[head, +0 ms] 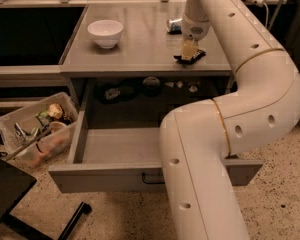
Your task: Place rxbar chocolate into top drawer
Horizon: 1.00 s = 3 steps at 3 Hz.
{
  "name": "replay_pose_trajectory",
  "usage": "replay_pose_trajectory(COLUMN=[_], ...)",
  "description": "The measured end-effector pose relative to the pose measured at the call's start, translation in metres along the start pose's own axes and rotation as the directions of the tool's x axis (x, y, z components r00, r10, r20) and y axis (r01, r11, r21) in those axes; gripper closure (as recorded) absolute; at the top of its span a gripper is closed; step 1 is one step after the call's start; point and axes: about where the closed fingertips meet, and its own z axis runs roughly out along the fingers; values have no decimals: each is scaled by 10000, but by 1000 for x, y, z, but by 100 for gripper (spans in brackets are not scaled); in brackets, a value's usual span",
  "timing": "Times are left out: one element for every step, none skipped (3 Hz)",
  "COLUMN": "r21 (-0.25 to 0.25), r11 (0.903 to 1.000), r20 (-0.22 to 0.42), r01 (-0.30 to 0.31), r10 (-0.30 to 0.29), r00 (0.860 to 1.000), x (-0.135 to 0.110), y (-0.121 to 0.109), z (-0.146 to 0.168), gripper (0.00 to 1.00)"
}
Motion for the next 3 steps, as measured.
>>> replay_pose_trajectory(r21=[511, 923, 1190], r11=[9986, 9942, 9882], r20=[175, 637, 1182], r01=[115, 552, 960], r10=[-124, -612, -1102], r00=[9998, 9961, 9869], x=[-1, 14, 46], y=[-9, 1, 21], z=[-14, -61, -100], gripper=[100, 100, 100])
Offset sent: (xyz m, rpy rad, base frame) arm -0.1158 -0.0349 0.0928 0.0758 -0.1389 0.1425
